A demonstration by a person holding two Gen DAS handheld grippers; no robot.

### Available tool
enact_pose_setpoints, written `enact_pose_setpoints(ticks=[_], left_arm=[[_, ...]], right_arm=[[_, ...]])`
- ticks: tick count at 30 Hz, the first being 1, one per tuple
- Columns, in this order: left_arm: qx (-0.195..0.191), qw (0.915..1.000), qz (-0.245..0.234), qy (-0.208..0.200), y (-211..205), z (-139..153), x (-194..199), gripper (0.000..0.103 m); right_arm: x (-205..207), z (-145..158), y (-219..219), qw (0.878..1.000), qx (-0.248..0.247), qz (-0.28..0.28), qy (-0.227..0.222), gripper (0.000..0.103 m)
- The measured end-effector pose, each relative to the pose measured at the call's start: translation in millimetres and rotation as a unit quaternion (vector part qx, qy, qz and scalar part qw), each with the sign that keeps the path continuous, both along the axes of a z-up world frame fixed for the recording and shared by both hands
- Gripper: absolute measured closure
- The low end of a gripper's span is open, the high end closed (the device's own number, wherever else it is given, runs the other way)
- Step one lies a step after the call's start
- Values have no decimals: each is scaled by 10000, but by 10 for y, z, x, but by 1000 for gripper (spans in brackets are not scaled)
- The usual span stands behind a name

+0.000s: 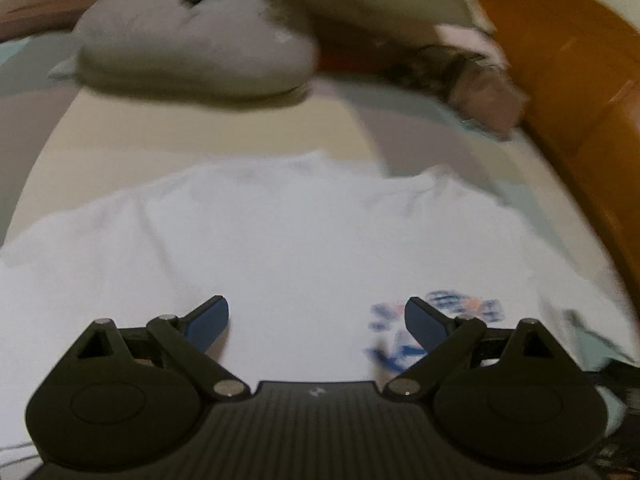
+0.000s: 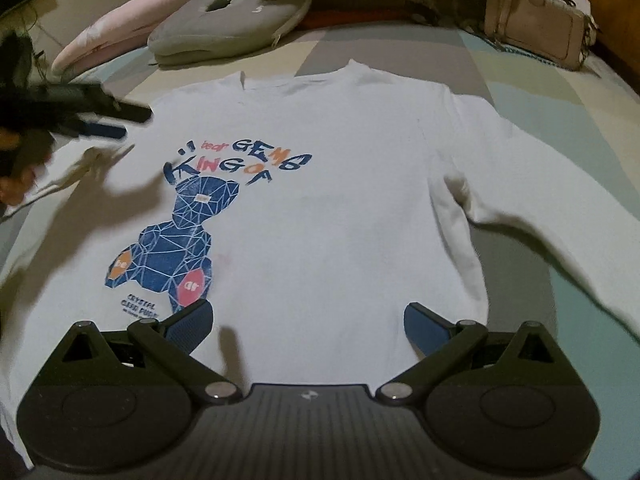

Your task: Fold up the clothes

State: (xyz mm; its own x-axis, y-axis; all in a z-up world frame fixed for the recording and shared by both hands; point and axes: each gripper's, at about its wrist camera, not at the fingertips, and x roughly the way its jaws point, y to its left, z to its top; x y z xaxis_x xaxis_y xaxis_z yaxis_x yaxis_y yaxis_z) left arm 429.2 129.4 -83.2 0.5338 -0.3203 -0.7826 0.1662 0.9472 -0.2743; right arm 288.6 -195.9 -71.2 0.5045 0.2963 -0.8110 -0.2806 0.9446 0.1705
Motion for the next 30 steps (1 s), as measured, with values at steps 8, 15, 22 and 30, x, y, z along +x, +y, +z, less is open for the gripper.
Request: enact_pose_setpoints(ticks=[8, 15, 22, 30], left_arm=[[403, 9979, 441, -241, -4, 200, -282, 9], [984, 9907, -715, -610, -565, 556, -1119, 8], [2021, 9638, -1541, -803, -1102, 221, -2105, 8], [1582, 9823, -971, -259, -826, -47, -2720, 5]], right_arm=[[-237, 79, -100, 9997, -202, 12, -141, 0], [-638, 172, 63, 9972, -143, 478, -561, 0], [-1092, 42, 187, 9939, -325, 879, -578, 0], [-1588, -165, 92, 9921, -700, 816, -653, 0]])
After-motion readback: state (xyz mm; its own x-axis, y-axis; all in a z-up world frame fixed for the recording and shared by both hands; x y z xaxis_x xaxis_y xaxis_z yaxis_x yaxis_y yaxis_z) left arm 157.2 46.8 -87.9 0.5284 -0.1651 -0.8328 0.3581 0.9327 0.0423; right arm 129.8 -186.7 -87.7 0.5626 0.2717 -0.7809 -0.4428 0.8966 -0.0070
